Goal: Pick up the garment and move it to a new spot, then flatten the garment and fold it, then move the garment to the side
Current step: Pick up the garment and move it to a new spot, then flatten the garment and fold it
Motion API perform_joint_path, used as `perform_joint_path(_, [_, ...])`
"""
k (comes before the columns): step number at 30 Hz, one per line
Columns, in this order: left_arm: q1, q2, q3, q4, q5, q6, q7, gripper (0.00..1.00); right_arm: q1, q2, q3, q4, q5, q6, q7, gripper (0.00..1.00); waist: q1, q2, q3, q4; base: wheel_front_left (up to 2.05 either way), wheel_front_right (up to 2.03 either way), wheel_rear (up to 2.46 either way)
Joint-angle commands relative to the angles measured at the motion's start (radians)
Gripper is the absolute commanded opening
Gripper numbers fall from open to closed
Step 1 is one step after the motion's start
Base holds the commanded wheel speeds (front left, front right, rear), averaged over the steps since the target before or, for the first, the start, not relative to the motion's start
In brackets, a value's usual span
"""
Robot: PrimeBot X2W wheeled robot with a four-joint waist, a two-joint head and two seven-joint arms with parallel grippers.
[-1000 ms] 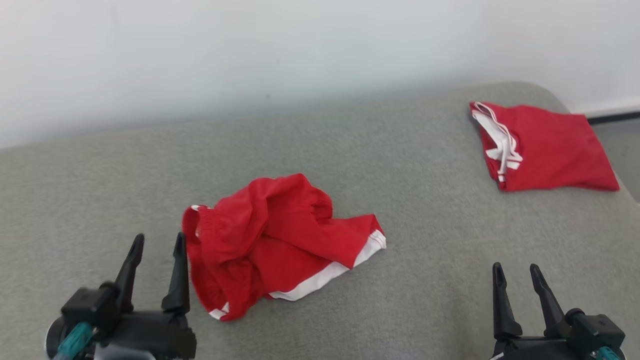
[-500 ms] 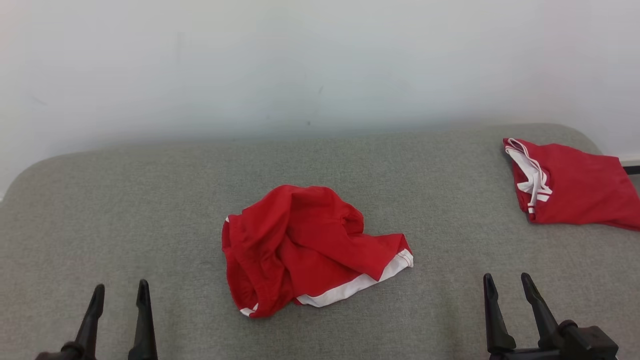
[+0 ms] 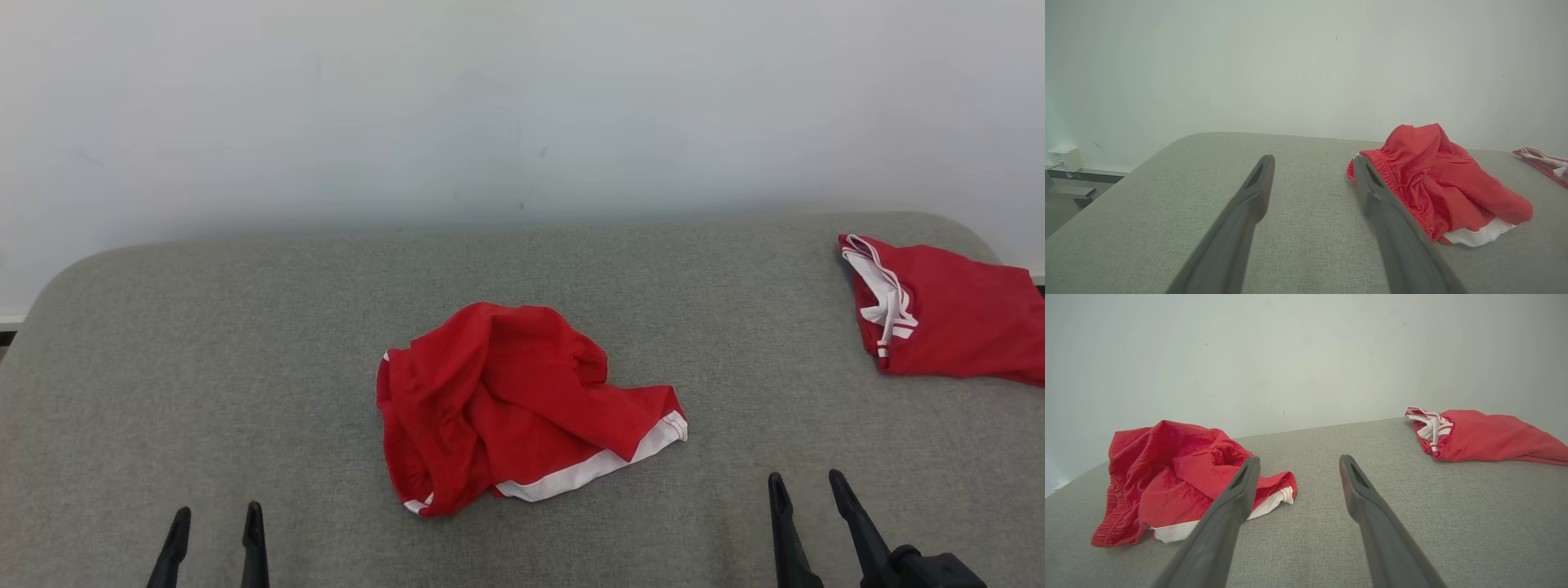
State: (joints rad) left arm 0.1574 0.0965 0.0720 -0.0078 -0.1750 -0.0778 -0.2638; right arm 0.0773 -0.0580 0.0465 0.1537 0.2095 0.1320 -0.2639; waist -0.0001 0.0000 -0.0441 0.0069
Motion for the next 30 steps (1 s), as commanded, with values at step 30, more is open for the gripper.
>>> perform_joint_path(30, [-0.183, -0.018, -0.177, 0.190, 0.021, -0.051, 0.000, 1.00, -0.037, -0.001, 0.051, 0.049, 0.009, -0.003, 0.000, 1.00, 0.0001, 0.0000, 0.065, -0.043, 0.00, 0.00, 0.00])
